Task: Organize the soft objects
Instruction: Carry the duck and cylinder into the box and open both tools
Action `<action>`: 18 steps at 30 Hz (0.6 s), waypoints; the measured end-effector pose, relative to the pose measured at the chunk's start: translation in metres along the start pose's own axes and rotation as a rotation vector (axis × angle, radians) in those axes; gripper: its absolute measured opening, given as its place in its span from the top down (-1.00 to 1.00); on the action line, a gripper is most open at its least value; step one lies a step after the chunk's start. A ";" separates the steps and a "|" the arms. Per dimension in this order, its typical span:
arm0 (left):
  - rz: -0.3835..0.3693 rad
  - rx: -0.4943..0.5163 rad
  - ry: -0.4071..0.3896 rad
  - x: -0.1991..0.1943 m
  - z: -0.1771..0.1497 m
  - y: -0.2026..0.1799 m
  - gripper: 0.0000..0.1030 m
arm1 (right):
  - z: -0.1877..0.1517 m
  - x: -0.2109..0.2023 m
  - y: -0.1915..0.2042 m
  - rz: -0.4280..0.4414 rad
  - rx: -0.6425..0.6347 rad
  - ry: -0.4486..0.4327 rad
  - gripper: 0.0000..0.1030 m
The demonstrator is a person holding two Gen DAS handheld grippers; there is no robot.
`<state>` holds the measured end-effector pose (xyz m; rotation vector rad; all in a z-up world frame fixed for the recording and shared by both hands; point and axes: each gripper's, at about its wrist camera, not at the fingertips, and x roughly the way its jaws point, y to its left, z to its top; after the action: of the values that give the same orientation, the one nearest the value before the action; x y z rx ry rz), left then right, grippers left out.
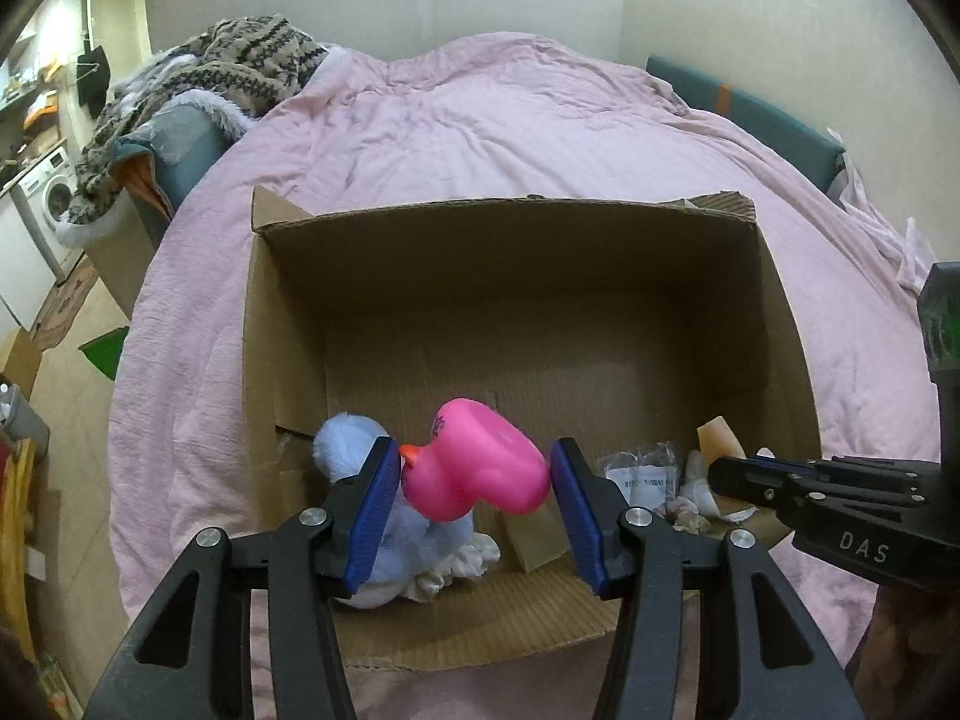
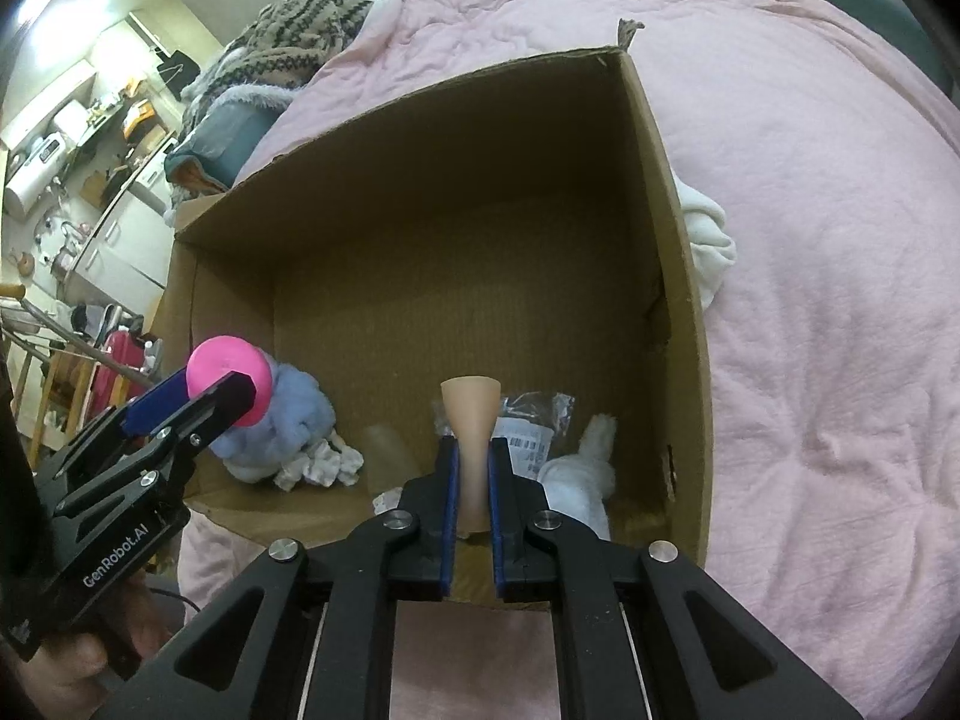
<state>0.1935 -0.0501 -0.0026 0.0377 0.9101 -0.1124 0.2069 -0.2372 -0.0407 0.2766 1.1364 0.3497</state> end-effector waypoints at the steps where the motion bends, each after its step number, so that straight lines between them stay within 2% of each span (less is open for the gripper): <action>1: -0.003 0.002 0.003 0.000 0.000 0.000 0.06 | 0.000 0.000 0.000 0.001 0.001 0.002 0.83; 5: -0.008 0.015 0.005 -0.001 -0.001 -0.006 0.05 | 0.000 0.001 -0.001 0.008 0.008 0.007 0.75; 9: 0.004 0.030 -0.010 -0.004 -0.001 -0.009 -0.25 | 0.000 0.000 -0.004 0.013 0.020 0.007 0.71; 13: 0.000 0.030 -0.007 -0.006 -0.001 -0.011 -0.35 | 0.000 -0.001 -0.005 0.022 0.028 0.003 0.60; 18: 0.006 0.002 -0.007 -0.008 0.001 -0.007 -0.35 | 0.001 -0.003 -0.006 0.017 0.034 -0.007 0.60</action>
<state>0.1886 -0.0563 0.0048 0.0413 0.9032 -0.1079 0.2073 -0.2439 -0.0404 0.3175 1.1347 0.3440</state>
